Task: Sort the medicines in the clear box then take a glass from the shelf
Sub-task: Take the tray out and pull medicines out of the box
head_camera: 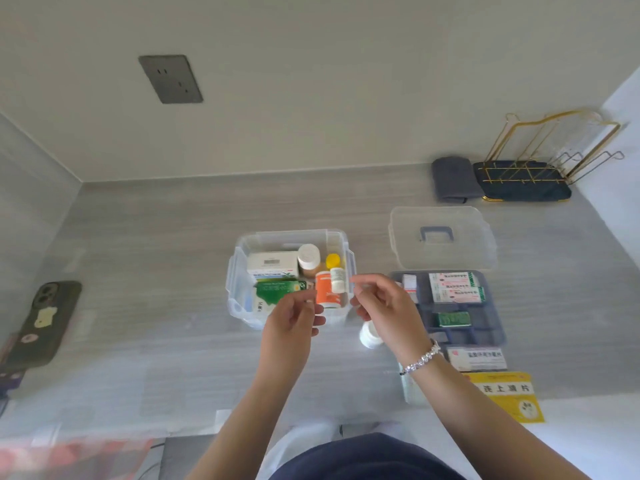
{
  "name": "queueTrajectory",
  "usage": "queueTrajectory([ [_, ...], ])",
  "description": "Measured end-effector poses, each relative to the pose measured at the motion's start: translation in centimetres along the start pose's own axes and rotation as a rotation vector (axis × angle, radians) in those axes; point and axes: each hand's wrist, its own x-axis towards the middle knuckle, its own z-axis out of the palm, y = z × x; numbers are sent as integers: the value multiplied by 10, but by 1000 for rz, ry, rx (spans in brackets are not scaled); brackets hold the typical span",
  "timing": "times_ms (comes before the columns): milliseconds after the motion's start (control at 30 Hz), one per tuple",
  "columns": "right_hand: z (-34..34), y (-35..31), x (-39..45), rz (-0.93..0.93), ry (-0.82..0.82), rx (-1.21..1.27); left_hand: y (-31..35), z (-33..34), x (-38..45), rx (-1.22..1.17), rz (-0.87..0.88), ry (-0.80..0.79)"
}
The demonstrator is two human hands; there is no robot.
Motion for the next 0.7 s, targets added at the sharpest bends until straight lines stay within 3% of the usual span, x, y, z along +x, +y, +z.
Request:
queueTrajectory([
  [167,46,-6,20,11,51,26,-4,-40,41,85,-23,-57],
  [300,69,-1,38,39,54,-165,-10,-58,73,264,-28,-97],
  [433,87,6,61,134,-151,-551,-17,-64,108,493,-104,-251],
  [533,101,13,80,186,-326,-787,-20,-57,124,536,-168,-367],
  [700,118,30,102,442,-349,-814,-27,-51,135,555,-245,-407],
])
